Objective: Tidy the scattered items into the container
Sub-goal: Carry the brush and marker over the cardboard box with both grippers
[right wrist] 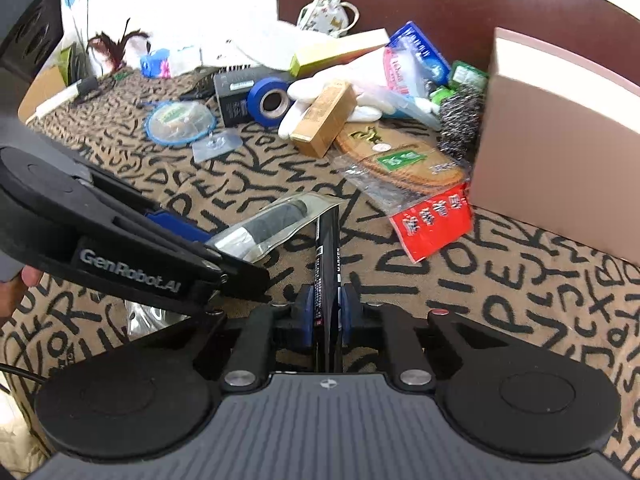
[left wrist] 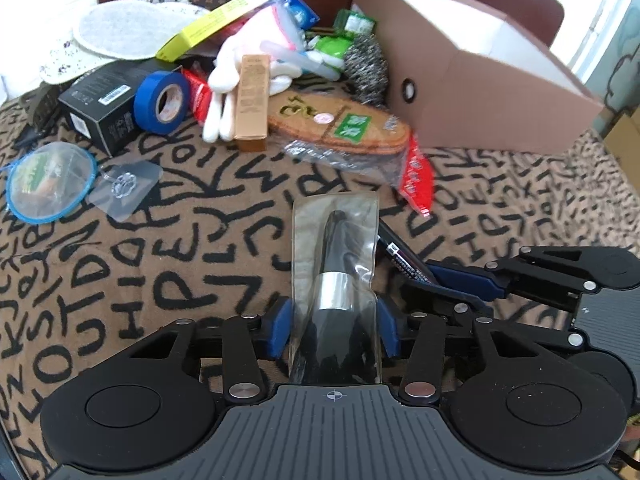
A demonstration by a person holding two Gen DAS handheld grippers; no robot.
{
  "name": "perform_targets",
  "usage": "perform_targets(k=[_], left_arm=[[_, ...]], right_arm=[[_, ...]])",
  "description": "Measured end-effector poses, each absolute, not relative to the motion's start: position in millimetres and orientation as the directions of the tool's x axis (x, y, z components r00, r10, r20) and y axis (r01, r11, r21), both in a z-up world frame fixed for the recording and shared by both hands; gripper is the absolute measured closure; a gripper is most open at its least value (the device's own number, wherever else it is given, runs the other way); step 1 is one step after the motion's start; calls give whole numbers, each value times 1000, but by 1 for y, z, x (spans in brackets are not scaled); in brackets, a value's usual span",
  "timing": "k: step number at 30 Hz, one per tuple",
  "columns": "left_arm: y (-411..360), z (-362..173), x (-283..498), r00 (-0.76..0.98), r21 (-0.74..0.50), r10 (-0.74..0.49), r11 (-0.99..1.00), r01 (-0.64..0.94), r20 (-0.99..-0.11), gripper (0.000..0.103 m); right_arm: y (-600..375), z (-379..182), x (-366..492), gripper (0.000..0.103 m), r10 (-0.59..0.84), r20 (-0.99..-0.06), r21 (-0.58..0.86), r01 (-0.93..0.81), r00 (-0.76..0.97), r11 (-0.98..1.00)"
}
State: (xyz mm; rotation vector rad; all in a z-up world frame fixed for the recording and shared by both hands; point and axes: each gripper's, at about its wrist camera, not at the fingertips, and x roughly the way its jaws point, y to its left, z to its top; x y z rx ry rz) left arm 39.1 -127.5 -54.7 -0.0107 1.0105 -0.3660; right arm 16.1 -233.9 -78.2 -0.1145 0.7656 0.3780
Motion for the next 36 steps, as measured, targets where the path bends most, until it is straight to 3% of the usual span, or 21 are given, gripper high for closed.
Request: perform_targets(k=[14, 21, 36], left_arm=[[-190, 33, 63, 559, -201, -458, 865, 460, -691, 56], [-248, 71, 97, 593, -175, -517, 825, 537, -618, 56], [-341, 66, 213, 534, -272, -575, 796, 541, -620, 55]], right_arm=[[-289, -7, 16, 87, 250, -530, 34, -274, 811, 961], [-329, 28, 37, 87, 131, -447, -55, -174, 885, 983], [-427, 26, 122, 87, -160, -454, -196, 77, 877, 978]])
